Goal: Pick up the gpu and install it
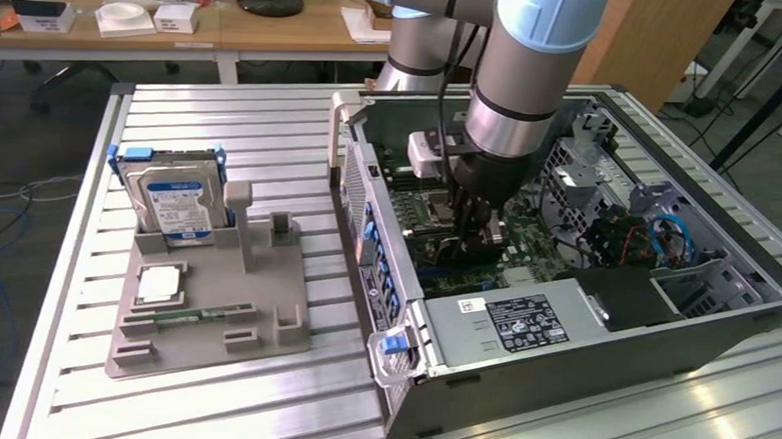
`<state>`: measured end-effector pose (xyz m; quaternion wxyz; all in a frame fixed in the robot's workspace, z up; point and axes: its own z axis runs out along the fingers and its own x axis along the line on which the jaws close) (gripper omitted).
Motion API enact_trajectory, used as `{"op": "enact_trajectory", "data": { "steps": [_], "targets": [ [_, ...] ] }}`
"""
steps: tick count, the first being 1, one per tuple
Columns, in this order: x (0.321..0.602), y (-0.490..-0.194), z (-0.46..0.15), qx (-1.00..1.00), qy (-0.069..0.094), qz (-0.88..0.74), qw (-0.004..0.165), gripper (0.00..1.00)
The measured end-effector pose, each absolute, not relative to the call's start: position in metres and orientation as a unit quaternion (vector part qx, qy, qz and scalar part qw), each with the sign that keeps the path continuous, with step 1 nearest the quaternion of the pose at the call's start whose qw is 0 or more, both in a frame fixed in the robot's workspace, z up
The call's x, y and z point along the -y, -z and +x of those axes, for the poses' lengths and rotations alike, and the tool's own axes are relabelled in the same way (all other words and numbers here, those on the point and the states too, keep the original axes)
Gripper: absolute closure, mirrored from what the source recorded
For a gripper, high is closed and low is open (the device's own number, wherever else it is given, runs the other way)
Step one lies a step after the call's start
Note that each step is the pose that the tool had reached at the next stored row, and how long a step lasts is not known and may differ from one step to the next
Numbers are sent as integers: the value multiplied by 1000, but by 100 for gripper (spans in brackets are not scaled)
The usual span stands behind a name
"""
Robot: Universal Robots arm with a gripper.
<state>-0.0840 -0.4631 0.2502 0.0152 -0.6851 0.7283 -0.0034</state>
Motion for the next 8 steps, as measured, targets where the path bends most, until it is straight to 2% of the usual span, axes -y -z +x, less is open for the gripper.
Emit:
{"op": "enact_trajectory", "data": {
  "steps": [8],
  "targets": [
    [459, -248, -84, -722, 3, -692, 15, 74]
  ]
}}
